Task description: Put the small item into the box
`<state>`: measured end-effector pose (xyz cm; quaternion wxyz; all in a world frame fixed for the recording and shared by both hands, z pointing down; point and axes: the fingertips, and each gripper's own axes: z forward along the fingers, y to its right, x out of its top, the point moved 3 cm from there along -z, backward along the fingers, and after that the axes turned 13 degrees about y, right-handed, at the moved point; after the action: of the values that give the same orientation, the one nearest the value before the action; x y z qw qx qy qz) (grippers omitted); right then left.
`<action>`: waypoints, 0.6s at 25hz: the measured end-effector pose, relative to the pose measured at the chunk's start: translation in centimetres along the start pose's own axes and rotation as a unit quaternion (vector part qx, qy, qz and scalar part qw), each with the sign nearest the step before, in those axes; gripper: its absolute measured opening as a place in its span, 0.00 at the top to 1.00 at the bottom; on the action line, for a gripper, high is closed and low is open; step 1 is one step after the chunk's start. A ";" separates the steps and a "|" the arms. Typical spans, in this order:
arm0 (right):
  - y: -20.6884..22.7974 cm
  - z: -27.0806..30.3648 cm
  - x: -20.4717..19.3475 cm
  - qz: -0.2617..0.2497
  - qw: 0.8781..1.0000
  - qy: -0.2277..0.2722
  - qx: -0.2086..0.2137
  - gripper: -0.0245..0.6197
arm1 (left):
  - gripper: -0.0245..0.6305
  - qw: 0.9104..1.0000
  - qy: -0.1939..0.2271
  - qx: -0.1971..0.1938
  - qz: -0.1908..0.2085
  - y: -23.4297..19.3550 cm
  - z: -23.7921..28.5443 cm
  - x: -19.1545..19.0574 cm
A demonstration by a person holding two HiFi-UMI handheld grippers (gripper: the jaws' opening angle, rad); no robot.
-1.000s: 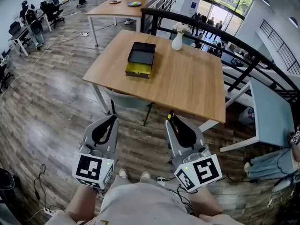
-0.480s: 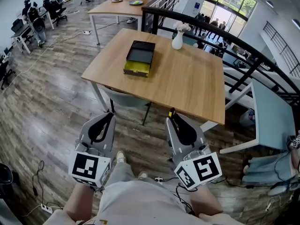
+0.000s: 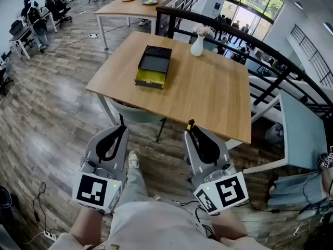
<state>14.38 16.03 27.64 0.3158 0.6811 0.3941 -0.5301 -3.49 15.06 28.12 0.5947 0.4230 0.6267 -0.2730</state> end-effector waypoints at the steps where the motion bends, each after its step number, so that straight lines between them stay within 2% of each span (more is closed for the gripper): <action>1: 0.2 0.7 -0.3 -0.005 1.000 0.001 0.000 0.86 | 0.96 1.000 0.004 0.000 0.002 -0.6 0.6 -0.3; 4: 0.6 3.1 -1.1 -0.008 1.000 0.001 0.004 0.86 | 0.96 1.000 0.011 0.002 0.003 -2.6 2.5 -1.4; 12: 2.7 10.9 -3.4 -0.005 1.000 -0.005 0.001 0.86 | 0.96 1.000 -0.013 -0.001 -0.013 -8.5 8.6 -5.1; 15: 4.3 14.1 -3.8 -0.003 1.000 -0.006 -0.007 0.86 | 0.96 1.000 -0.018 -0.011 -0.008 -10.5 12.0 -5.8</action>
<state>10.97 1.25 28.03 0.3216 0.6746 0.3980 -0.5321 -6.69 -1.45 30.32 0.6084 0.4066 0.6223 -0.2780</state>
